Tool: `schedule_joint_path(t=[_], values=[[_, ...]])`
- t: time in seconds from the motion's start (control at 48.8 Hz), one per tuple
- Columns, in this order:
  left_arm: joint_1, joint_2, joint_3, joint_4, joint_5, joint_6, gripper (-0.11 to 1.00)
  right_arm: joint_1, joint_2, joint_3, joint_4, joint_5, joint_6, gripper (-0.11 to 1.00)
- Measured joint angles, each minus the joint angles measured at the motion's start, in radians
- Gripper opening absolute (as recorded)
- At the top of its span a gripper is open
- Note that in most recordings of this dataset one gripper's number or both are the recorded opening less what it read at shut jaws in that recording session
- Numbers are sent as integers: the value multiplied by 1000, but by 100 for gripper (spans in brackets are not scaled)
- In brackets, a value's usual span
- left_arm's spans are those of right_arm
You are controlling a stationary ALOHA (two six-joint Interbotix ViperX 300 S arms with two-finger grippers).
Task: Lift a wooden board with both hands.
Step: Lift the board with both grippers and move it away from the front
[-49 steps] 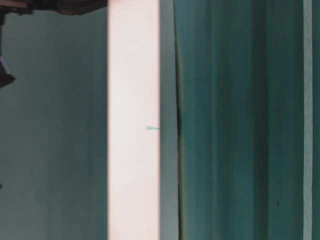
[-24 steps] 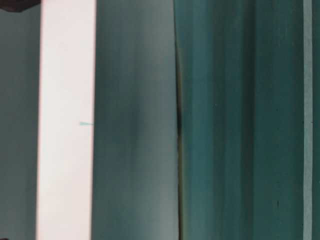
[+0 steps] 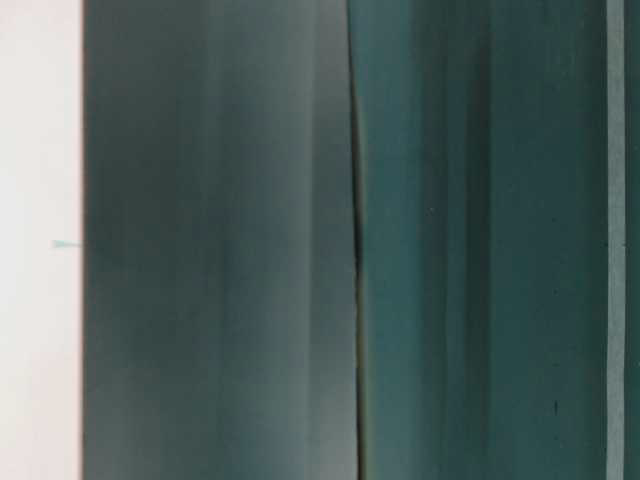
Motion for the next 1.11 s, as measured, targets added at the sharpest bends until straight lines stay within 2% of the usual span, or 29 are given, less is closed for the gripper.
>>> schedule_joint_path(t=[0.594,1.106], values=[[15,6,-144,5,74,18,17,-5,-6,-133,-5,58,21,22],[15,9,-150,5,74,18,17,-11,-9,-147,-8,60,23,22]])
